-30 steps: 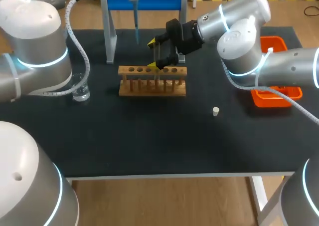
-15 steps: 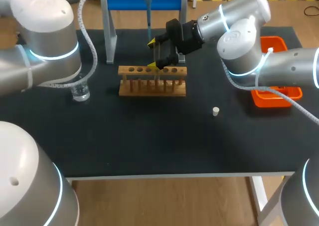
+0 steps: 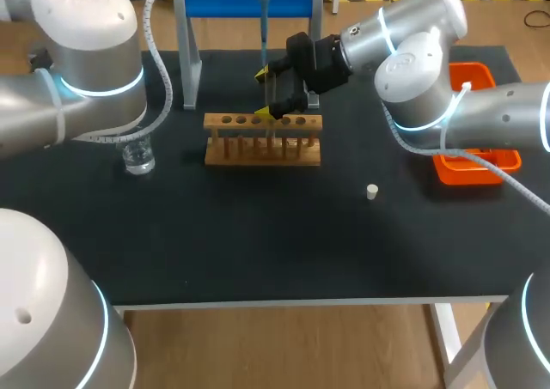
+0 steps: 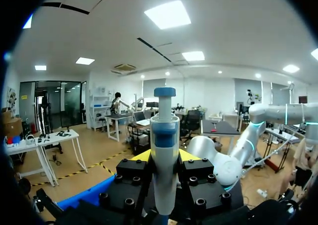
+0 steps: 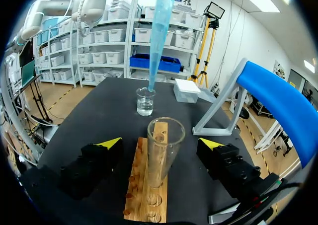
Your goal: Invert the test tube, pick up the pipette, mount the tip to pipette, aspirate from beaker and dispense into the tube, eject the tip, return the pipette, and cap with the stopper.
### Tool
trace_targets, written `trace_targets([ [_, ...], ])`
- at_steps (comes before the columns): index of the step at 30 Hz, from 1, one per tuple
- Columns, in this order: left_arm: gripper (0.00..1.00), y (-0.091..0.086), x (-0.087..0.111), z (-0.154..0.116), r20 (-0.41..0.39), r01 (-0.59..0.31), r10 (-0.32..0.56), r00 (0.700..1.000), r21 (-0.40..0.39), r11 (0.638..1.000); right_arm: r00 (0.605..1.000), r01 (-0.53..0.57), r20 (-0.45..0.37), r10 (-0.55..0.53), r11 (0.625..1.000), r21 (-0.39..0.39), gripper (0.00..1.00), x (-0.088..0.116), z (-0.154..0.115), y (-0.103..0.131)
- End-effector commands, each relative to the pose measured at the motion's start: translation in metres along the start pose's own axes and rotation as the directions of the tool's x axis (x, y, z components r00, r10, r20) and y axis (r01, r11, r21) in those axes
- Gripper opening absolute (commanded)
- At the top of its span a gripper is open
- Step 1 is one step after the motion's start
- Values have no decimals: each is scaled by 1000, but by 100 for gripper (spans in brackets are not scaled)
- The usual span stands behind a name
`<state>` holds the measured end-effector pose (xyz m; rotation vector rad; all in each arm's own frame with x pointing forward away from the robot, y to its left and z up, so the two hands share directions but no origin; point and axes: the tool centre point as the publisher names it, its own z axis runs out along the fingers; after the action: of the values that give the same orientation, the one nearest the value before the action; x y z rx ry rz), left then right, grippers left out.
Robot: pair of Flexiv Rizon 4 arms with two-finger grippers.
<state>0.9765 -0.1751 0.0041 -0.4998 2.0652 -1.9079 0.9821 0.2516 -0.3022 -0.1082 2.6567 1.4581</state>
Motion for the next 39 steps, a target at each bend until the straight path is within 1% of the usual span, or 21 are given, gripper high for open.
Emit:
trace_targets([
  [1,0,-2,-1,2,-5,0,0,1000,-8,1000,1000,-1,3,1,1000,2,100,2,-4,-1],
  [17,0,-2,1,6,-13,-3,3,1000,-10,1000,1000,-4,19,4,1000,-4,100,2,-11,-6],
  [25,0,3,-1,9,-5,-10,10,1000,-20,1000,1000,-2,16,2,1000,-9,100,2,-12,-6],
  [39,0,9,-3,15,-25,2,-2,1000,-5,1000,1000,-2,16,2,1000,-9,100,2,-12,-6],
])
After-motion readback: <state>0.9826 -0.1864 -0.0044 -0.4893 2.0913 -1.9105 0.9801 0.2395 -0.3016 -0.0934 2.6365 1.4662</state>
